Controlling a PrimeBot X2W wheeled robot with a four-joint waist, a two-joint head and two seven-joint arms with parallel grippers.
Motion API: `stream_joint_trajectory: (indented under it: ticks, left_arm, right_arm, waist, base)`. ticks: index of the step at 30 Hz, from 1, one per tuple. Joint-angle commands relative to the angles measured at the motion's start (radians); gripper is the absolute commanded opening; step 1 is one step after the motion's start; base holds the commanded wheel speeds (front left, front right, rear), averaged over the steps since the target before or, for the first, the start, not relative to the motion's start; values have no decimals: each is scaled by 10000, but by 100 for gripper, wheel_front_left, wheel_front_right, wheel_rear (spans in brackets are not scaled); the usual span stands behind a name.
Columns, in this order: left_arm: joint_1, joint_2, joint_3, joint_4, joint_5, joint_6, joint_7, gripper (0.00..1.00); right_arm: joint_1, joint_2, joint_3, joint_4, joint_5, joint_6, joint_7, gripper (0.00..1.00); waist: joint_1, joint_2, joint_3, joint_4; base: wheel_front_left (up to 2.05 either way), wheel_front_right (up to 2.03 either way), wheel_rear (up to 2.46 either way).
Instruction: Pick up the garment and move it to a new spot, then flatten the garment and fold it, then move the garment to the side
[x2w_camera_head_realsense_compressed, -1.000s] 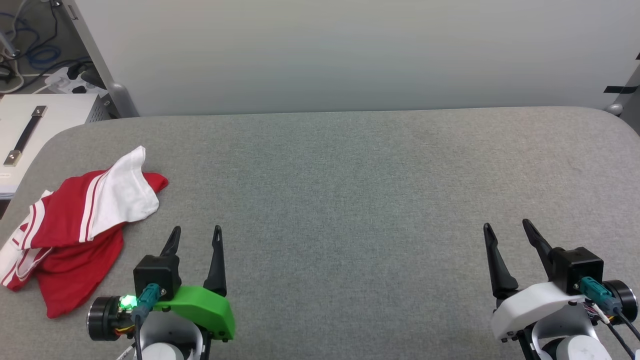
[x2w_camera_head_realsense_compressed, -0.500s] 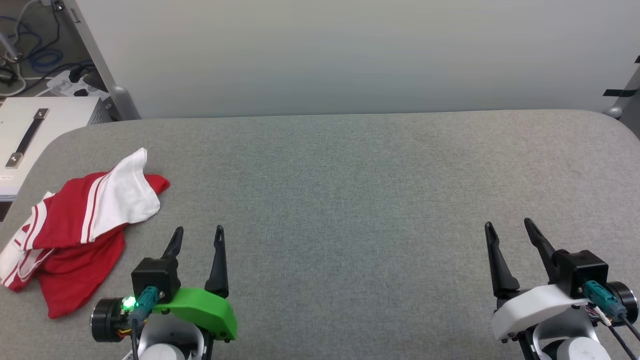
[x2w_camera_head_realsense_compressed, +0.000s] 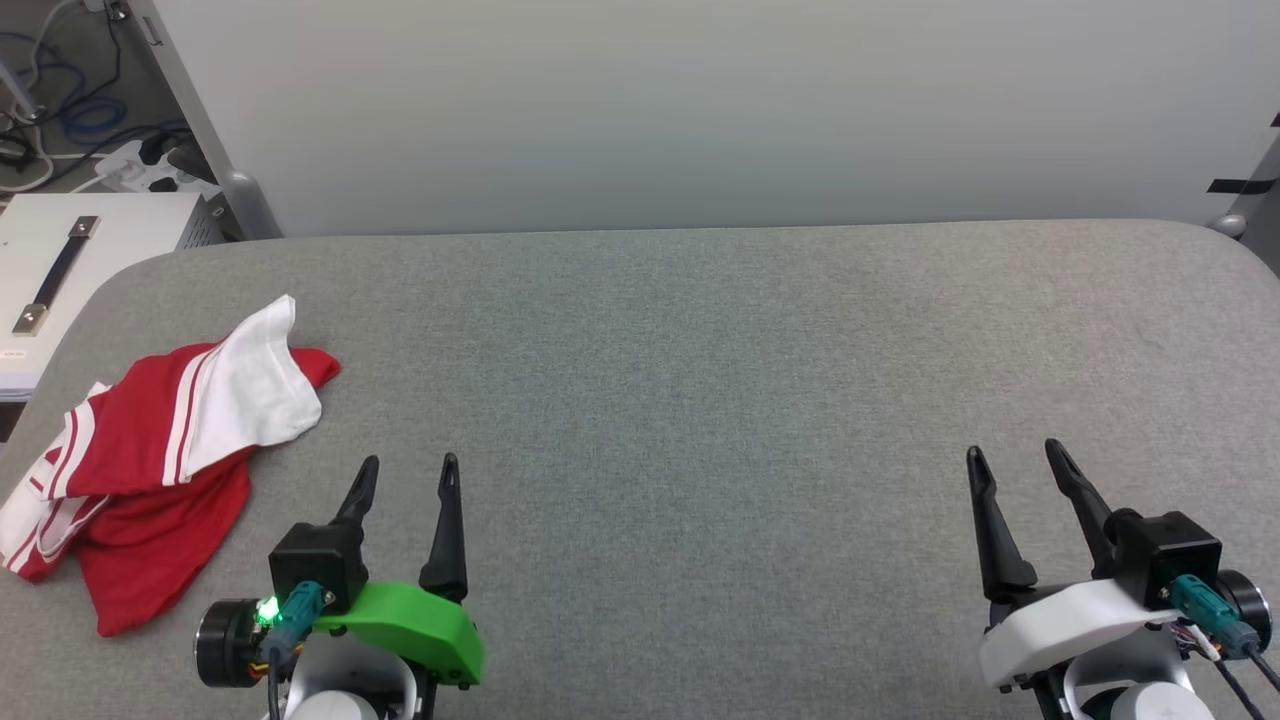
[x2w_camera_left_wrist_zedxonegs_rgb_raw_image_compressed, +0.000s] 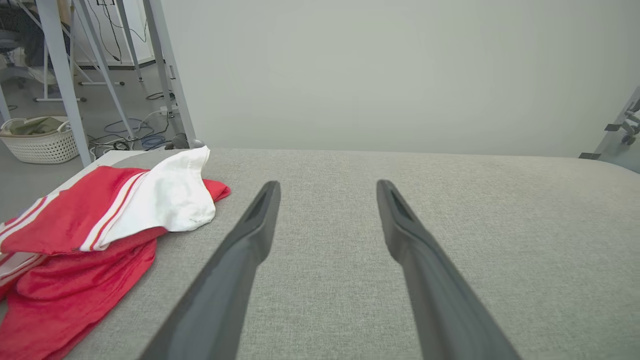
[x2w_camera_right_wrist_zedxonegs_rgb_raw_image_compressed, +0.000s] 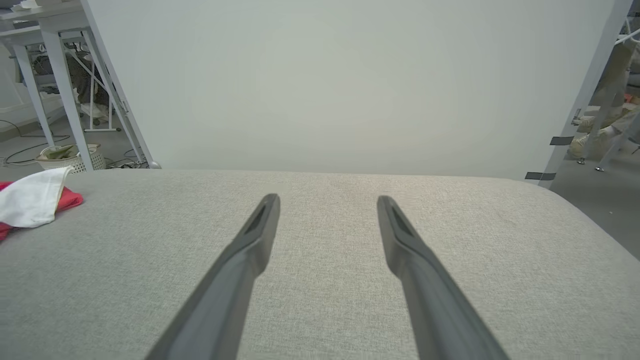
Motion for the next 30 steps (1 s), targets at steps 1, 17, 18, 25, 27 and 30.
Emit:
stream_joint_trajectory:
  ticks: [1,17,18,25,27,30]
  left_arm:
    - [147,-21,-26,64,-144,-50,-97,100]
    - [125,-27,-191,420,-532,-75,-431,100]
    - [122,-27,-200,433,-550,-77,-450,100]
    - [101,-30,-273,551,-702,-95,-597,100]
    - [95,-30,-293,583,-748,-101,-638,100]
    - [82,-32,-319,628,-811,-109,-698,100]
  right_arm:
    - [91,12,33,26,81,-3,-115,100]
    - [135,16,52,158,334,-4,-445,100]
    - [136,16,53,162,350,-4,-463,100]
    - [159,17,25,293,399,-5,-608,100]
    - [160,18,18,352,399,-5,-649,100]
    - [159,18,13,407,400,-5,-708,100]
  waist:
    - [0,0,5,0]
    - [0,0,17,-8]
    - [0,0,21,-5]
    - [0,0,51,16]
    - [0,0,61,27]
    - [0,0,75,55]
  base:
    - [0,0,0]
    - [0,0,0]
    - [0,0,0]
    - [0,0,0]
    - [0,0,0]
    - [0,0,0]
